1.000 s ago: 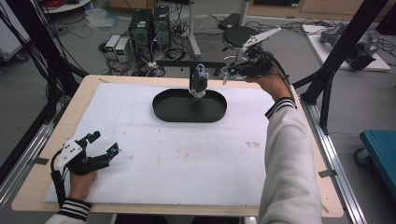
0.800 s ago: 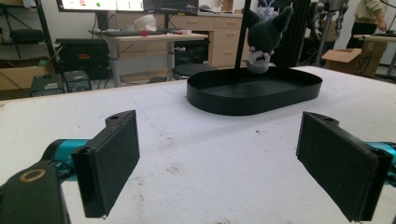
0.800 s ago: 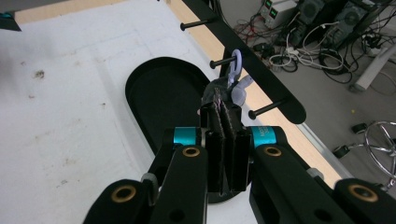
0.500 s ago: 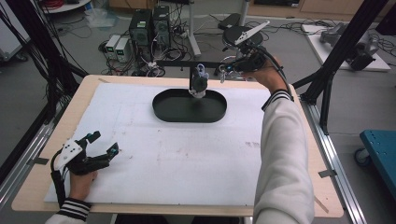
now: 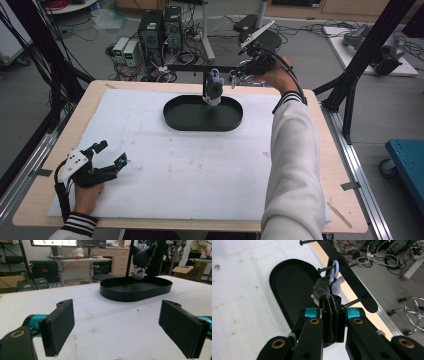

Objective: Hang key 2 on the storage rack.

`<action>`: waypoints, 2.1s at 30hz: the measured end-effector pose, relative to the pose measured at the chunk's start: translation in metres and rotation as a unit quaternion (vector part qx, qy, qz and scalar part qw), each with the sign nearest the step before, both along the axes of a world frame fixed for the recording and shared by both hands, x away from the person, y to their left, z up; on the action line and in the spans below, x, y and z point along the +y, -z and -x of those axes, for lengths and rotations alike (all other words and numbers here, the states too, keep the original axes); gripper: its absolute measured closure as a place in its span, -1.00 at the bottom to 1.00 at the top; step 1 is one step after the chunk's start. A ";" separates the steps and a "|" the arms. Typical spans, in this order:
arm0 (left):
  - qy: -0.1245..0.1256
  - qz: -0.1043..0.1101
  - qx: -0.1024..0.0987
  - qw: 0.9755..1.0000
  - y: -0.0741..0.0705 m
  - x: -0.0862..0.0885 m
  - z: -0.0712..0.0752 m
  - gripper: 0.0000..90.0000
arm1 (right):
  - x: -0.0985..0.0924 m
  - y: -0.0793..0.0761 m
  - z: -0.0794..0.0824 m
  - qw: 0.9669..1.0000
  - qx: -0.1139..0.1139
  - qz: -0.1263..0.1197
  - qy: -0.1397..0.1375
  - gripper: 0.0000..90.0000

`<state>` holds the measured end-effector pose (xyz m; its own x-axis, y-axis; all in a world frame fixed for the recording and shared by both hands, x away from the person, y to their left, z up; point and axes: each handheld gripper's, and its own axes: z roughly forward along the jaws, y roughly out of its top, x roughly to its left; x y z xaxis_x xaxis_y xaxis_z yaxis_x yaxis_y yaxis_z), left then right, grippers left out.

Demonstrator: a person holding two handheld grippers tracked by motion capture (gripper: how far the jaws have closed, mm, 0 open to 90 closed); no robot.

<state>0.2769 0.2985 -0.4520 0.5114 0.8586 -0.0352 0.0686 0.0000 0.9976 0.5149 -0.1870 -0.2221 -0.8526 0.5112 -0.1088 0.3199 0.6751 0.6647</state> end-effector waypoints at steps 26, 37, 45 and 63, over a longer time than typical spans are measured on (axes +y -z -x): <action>0.000 -0.001 0.000 1.000 0.000 0.000 0.000 -0.70 | 0.004 0.020 -0.013 0.999 0.001 0.040 0.026 0.97; 0.000 -0.001 0.000 1.000 0.000 0.000 0.000 -0.70 | 0.004 0.022 -0.015 0.999 -0.001 0.039 0.030 0.97; 0.000 -0.002 0.000 1.000 0.000 0.000 0.000 -0.70 | 0.005 0.025 -0.018 0.998 -0.005 0.045 0.037 0.97; 0.000 -0.002 0.001 1.000 0.000 0.000 0.000 -0.70 | 0.002 0.027 -0.025 0.998 -0.021 0.036 0.057 0.97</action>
<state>0.2768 0.2986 -0.4519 0.5118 0.8585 -0.0324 0.0701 -0.0042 0.9975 0.5400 -0.1852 -0.2491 -0.7832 0.5941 -0.1835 0.3697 0.6822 0.6308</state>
